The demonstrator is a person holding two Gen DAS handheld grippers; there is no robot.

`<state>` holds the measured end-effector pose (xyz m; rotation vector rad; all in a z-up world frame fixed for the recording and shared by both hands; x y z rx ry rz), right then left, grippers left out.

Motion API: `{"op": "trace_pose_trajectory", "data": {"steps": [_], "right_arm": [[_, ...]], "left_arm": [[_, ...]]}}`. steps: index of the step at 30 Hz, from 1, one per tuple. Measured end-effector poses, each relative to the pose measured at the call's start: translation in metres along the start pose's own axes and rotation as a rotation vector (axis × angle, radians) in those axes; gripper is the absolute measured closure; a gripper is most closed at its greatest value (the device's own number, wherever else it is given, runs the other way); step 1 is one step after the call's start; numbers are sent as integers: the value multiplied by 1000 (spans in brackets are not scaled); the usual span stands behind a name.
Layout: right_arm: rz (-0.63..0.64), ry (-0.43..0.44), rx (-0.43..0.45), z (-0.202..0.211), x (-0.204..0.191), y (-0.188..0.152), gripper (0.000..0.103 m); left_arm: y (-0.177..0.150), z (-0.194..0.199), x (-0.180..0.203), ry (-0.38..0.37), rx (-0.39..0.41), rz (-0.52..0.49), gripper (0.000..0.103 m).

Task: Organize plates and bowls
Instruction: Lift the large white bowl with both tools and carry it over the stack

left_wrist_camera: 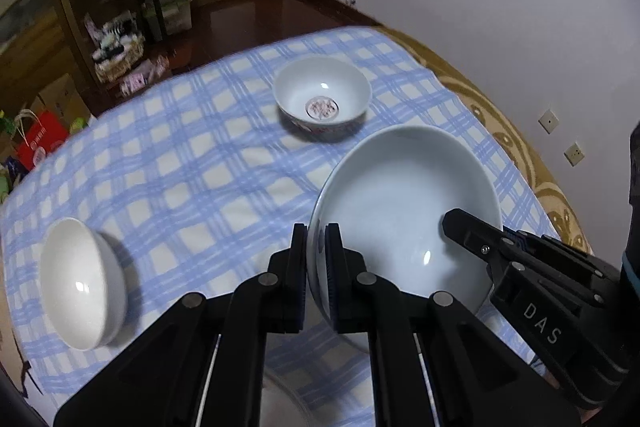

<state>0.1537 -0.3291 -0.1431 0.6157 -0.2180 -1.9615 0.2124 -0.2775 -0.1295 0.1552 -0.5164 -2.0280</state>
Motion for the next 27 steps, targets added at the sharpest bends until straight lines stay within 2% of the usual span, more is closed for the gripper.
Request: {"op": "trace_pose_trajectory", "data": {"steps": [6,10,20,27], "right_arm": [[43,-2,19,17,-26,-3,95],[68,-2,22,21,-45,-10,95],[118,75,29,20,-107,-28,95],[174,78,13,11,-146,-37,95]], "left_arm": [[-10,26,-21,-40,40,57,94],[-17,42,-34,-17,55,62,94],[-33,87,-87,20,98,80,94],[-47,93,-127,42,100,112,94]]}}
Point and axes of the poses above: each gripper's, at about its wrist camera, not at the fingertips, and z roughly against the way its jaws point, x to its right, y to its top, the point moved 9 cm from there along -z, roughly the way its jaws point, and after that the axes turned 7 degrees about -x, right-handed, at the moved point
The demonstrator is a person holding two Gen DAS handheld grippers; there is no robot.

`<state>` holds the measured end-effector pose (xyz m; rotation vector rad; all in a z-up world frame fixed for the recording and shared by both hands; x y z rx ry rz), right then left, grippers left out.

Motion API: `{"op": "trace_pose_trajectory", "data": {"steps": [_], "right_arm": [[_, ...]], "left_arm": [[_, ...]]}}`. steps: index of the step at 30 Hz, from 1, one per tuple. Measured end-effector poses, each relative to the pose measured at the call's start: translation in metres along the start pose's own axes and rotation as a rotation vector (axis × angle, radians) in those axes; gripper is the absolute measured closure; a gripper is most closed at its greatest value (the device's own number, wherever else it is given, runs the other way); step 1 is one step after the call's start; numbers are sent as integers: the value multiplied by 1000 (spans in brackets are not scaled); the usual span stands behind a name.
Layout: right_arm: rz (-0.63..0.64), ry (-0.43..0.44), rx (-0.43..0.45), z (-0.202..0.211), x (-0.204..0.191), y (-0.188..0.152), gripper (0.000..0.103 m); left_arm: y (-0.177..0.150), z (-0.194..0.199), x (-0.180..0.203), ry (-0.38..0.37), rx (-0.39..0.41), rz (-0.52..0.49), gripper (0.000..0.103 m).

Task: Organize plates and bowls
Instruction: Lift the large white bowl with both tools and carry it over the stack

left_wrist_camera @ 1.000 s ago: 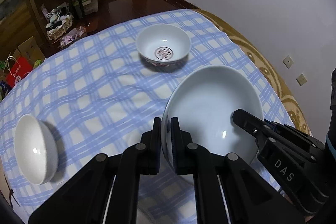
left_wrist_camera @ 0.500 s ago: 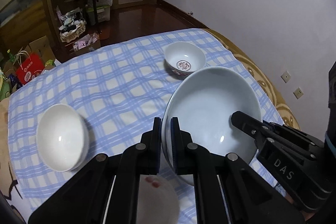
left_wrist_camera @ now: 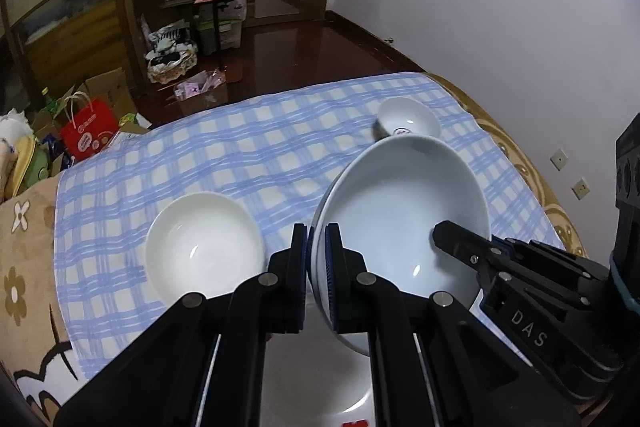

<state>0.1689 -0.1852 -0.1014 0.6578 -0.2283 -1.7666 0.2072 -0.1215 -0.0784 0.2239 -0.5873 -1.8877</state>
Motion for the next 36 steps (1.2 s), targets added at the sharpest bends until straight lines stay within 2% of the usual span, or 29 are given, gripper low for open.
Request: {"op": "trace_pose_trajectory", "data": {"steps": [4,20,25,30,36], "right_arm": [[25,19,-10,-9,-22,-1,95],[161,51,-71,-67,-108,-5,95],[187,53,-107,-88,-120,-9,95],[191,50,-138,-107,-121,-13,95],[179,49,-138,-121,-114,-14,95]], "left_arm": [[-6,3,-25,40,17,10,94],[-26,-3,-129,56,3,191,94],[-30,-15,-155,30,-3,247,94],[-39,-34,-164,41,-19,253,94],[-50,-60,-167,4,-54,286,94]]}}
Point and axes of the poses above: each gripper's, at about its wrist camera, not at the fingertips, and z roughly against the way its jaws point, x to its right, y to its top, the point moved 9 cm from there along -z, roughly the way its jaws point, and after that the axes turned 7 degrees about -x, right-handed, at the moved point
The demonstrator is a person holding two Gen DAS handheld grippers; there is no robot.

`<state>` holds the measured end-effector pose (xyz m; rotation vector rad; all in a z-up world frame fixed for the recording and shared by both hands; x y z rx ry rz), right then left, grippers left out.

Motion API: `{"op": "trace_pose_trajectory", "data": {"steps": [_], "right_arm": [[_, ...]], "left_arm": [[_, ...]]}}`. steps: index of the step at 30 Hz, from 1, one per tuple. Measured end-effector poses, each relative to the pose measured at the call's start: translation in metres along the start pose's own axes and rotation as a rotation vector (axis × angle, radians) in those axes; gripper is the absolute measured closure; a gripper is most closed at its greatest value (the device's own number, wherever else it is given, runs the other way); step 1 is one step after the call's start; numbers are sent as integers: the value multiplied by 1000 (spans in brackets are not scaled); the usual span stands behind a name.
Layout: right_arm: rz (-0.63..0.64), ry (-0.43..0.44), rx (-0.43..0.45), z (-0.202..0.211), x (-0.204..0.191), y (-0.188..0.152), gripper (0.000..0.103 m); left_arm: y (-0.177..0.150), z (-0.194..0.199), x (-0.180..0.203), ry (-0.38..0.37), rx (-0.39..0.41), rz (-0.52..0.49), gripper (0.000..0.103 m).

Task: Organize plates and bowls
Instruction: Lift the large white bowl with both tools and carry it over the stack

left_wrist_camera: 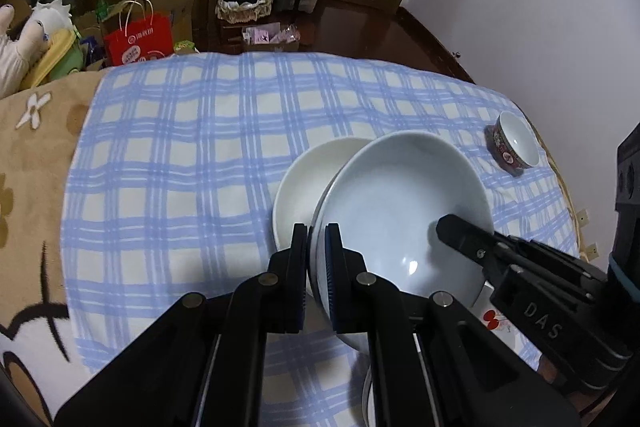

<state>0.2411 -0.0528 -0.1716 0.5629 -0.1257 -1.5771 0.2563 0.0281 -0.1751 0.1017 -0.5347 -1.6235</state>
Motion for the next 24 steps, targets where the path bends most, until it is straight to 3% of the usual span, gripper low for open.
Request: {"op": "trace_pose_trajectory", "data": {"steps": [4,12,24], "right_arm": [[13,-34,15,-4,1,0,95],[-21,-13,49,-16,5,-1,95],[-1,-17,20,-38,7,0,95]], "left_arm": [[-3,-12,3,31,-2,-2,94],[-1,-18,-2,56,6,2,94],[10,-42,-9,70,-25,-11,94]]}}
Point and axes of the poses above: each gripper's, at about its wrist camera, not at the fingertips, and z roughly against the way its jaws point, x to its right, y to its top, the point moved 9 cm from there along -z, roughly the way its jaws point, and after that the axes turned 7 degrees about -x, right-handed, at the moved point
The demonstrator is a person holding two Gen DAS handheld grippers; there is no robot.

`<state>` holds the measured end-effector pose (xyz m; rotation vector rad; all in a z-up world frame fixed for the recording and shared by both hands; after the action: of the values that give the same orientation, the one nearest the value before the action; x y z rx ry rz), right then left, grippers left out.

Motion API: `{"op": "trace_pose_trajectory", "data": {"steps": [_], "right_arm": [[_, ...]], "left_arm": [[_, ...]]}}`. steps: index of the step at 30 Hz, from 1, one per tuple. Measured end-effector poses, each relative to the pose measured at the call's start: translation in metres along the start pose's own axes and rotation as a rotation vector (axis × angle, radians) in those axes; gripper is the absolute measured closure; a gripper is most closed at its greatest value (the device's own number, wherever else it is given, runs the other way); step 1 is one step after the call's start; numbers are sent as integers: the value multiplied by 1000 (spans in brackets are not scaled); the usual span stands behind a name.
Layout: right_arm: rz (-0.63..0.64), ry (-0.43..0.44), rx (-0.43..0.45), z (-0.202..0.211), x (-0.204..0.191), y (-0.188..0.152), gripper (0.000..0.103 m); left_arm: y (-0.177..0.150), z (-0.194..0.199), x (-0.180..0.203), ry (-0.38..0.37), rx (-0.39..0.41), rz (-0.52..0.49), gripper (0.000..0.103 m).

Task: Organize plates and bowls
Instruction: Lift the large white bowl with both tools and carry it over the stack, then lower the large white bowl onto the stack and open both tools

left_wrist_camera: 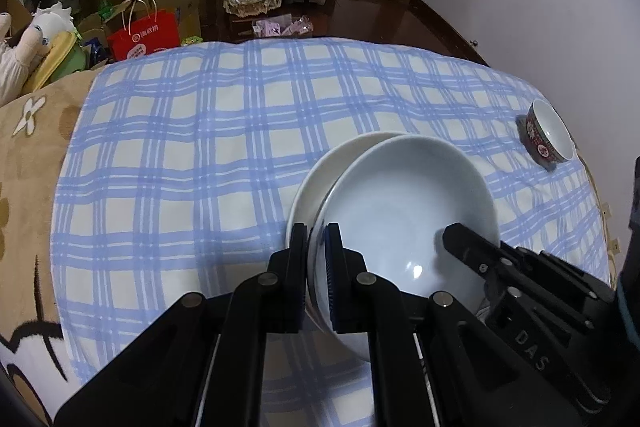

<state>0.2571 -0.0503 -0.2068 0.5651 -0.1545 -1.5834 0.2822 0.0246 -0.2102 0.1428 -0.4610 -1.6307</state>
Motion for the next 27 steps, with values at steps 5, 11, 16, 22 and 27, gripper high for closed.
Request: {"op": "trace_pose_trajectory", "data": {"steps": [5,11,16,22,27], "right_arm": [[13,-3,-5,0,-1,1,94],[-12,-1,-14,-2,4,0,94],[-14,-37,1,5,8,2,95],[-44,15,0,11,12,4,95],[-50,9,16,17,12,6,94]], "left_arm": [[1,-1,-1,-11,-3,11,93],[3,0,-2,-13,1,18,93],[6,5,-1,9,25,-1,91],[9,9,-3,-13,28,9,89],[12,15,-9,-5,37,21,82]]}}
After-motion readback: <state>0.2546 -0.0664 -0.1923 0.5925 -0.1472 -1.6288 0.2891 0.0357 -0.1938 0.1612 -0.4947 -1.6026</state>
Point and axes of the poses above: each gripper's, at about its wrist camera, not at the fingertips, and z roughly against the way its jaws point, x to its right, y to its top, the point moved 9 cm from there along -z, roughly the way its jaws point, and after that the axes turned 7 degrees about -x, right-handed, at the moved point
